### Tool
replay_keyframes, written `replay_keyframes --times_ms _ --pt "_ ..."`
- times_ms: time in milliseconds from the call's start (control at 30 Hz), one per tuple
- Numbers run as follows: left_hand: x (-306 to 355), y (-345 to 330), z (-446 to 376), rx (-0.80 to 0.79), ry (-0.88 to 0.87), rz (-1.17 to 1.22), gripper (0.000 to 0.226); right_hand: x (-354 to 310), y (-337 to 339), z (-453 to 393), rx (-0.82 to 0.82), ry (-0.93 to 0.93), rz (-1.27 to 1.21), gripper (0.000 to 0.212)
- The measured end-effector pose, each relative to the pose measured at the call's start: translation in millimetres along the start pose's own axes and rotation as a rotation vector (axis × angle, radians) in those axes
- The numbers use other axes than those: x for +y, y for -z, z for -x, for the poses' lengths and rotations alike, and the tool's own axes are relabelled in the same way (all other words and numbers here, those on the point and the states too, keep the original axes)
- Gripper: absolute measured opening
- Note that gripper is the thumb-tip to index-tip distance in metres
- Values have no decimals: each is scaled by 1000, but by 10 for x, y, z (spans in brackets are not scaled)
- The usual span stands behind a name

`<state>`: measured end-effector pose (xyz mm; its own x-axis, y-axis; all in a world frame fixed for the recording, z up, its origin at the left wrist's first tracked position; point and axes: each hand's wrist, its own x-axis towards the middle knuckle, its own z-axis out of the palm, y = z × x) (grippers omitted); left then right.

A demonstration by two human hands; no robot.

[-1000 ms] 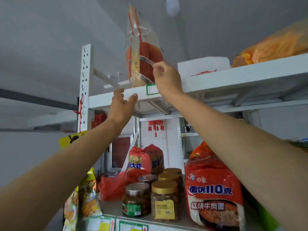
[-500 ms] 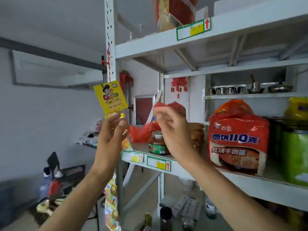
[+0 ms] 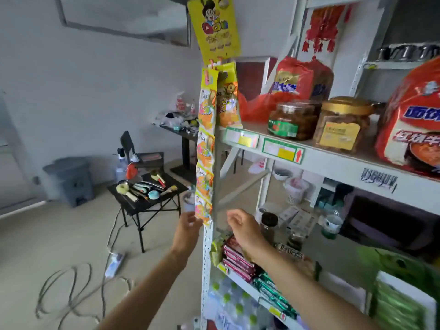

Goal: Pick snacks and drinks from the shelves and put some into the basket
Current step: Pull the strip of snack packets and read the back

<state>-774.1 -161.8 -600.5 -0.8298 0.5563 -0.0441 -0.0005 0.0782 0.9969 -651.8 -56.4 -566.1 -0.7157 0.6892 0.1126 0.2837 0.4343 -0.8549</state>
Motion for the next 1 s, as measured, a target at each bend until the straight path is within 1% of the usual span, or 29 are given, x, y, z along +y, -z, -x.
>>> replay_keyframes --times_ms 100,267,333,433,533,600,700,800,833,1000 --pt "-241 97 -189 -33 100 -106 44 83 -209 -86 -62 -92 68 26" --pt "-219 101 -567 -60 111 -234 55 106 -533 -401 -169 -182 115 34" --pt "-197 63 -766 -85 92 -222 54 67 -616 -526 -170 -208 95 37" --pt "-202 -1 -1028 -117 67 -210 58 29 -712 -706 -130 -261 70 42" --pt "-206 -50 -1177 -149 62 -188 64 64 -753 -839 -101 -302 35 41" --pt "-266 -48 -1238 -143 46 -171 60 96 -747 -864 -93 -317 19 38" --pt "-323 -14 -1122 -106 10 -116 32 176 -721 -791 -58 -320 -4 29" --pt "-394 17 -840 -103 -66 -81 14 284 -692 -626 -2 -283 -54 24" --pt "-412 32 -726 -101 -79 -65 13 318 -678 -562 7 -282 -79 26" --pt "-464 80 -207 -97 -63 33 24 403 -621 -204 54 -284 -188 35"
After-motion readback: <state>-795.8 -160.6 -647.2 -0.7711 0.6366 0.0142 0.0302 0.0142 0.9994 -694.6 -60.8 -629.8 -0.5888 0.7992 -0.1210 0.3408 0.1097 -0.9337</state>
